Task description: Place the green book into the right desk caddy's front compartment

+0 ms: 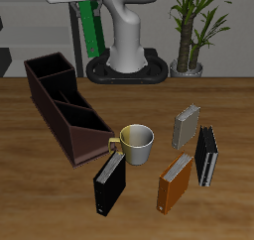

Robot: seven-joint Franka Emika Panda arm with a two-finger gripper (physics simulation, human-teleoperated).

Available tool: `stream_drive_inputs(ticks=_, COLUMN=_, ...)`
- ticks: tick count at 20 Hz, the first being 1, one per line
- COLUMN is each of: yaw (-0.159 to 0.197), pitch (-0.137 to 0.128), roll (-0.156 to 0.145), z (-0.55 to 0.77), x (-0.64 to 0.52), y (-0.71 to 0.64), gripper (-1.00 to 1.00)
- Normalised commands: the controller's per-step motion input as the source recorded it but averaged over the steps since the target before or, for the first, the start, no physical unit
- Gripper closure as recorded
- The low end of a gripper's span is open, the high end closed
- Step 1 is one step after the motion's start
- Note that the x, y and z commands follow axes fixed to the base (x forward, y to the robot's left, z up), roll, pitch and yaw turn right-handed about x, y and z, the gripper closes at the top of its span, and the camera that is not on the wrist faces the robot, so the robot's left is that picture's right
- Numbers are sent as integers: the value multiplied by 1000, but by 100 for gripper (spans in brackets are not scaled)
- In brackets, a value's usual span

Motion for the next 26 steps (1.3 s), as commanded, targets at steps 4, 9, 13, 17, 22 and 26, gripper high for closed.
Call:
stream_drive_inputs(ticks=4, yaw=200, pitch=39, roll=51, z=-62, x=-663, y=386, gripper=100)
stream_drive_inputs(ticks=9, yaw=170, pitch=39, roll=17, z=-104, x=-450, y=207, gripper=100)
stream_drive_inputs(ticks=13, yaw=158, pitch=58, roll=2, z=-181, x=-294, y=-72, gripper=100)
stream_drive_inputs(ticks=17, yaw=183, pitch=17, roll=-54, z=-145, x=-403, y=-175, gripper=100)
stream_drive_inputs(ticks=22, yaw=133, pitch=12, roll=-76, z=-92, x=-138, y=-337, gripper=100)
stream_drive_inputs(ticks=26, yaw=49, pitch=8, roll=-92, z=0, x=-79, y=-393, gripper=100)
